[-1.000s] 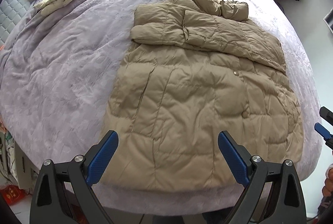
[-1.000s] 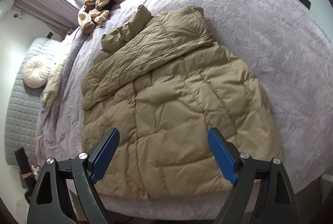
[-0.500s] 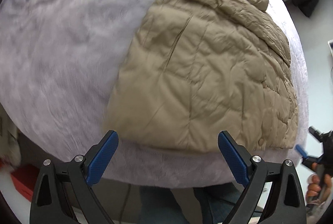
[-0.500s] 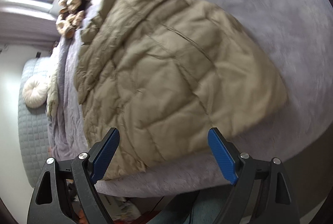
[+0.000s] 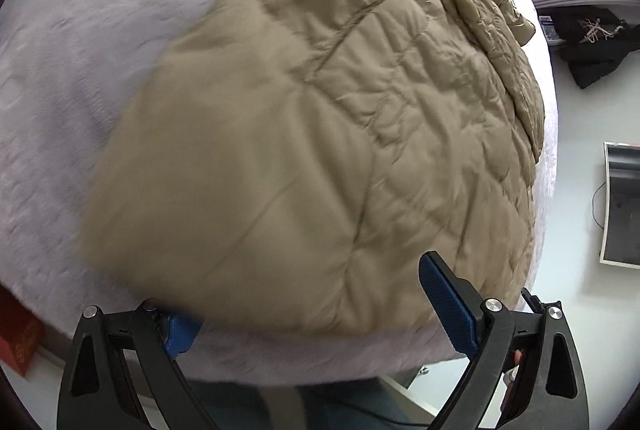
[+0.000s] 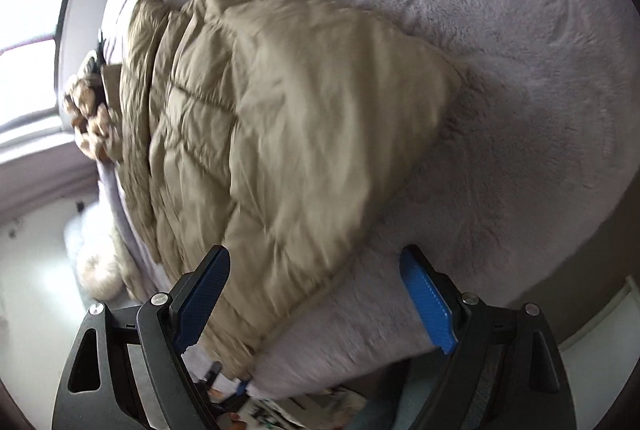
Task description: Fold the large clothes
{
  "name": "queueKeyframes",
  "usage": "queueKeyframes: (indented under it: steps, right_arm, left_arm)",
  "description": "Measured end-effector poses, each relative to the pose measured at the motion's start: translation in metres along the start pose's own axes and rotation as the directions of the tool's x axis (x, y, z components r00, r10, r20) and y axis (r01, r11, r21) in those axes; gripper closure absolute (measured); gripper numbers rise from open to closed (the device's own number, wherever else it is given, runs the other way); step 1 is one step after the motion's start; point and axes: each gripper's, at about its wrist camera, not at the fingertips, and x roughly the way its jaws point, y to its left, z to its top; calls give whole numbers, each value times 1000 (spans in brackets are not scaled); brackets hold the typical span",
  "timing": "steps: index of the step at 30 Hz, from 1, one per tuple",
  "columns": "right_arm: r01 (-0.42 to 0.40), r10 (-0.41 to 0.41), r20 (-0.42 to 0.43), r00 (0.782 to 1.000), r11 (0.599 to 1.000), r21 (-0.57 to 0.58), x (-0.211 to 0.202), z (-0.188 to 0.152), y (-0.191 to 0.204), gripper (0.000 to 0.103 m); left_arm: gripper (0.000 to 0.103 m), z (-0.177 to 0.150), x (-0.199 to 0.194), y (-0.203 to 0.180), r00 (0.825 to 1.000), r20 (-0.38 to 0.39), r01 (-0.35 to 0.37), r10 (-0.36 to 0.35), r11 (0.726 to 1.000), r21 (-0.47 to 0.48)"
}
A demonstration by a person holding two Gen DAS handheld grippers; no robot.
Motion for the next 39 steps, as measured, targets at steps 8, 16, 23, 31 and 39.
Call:
queueKeyframes:
  steps: [8,16,23,31,39]
  right_arm:
    - [-146,141,46,989,982,123,13,14,-10,18]
    - [-158,156,25,987,983,90,8,28,-2,94]
    - [-217,215,-32,976,975,-50,-13,49,62,96]
    - [-289,278,-79,957,923,-254,-24,106,179,96]
    - [-300,289,-89,953,864,-404,0,172,300,96]
  left_arm:
    - [71,22,-3,-10,999,43,18,-19,1000,10]
    - [86,35,-40,-24,992,91,86,-89,996,37]
    - [86,75,-84,-80,979,165,104,-120,989,103]
    - [86,155,-124,-149,922,353,124,-157,985,116]
    - [86,243,-116,-185,898,417,91,-138,987,130]
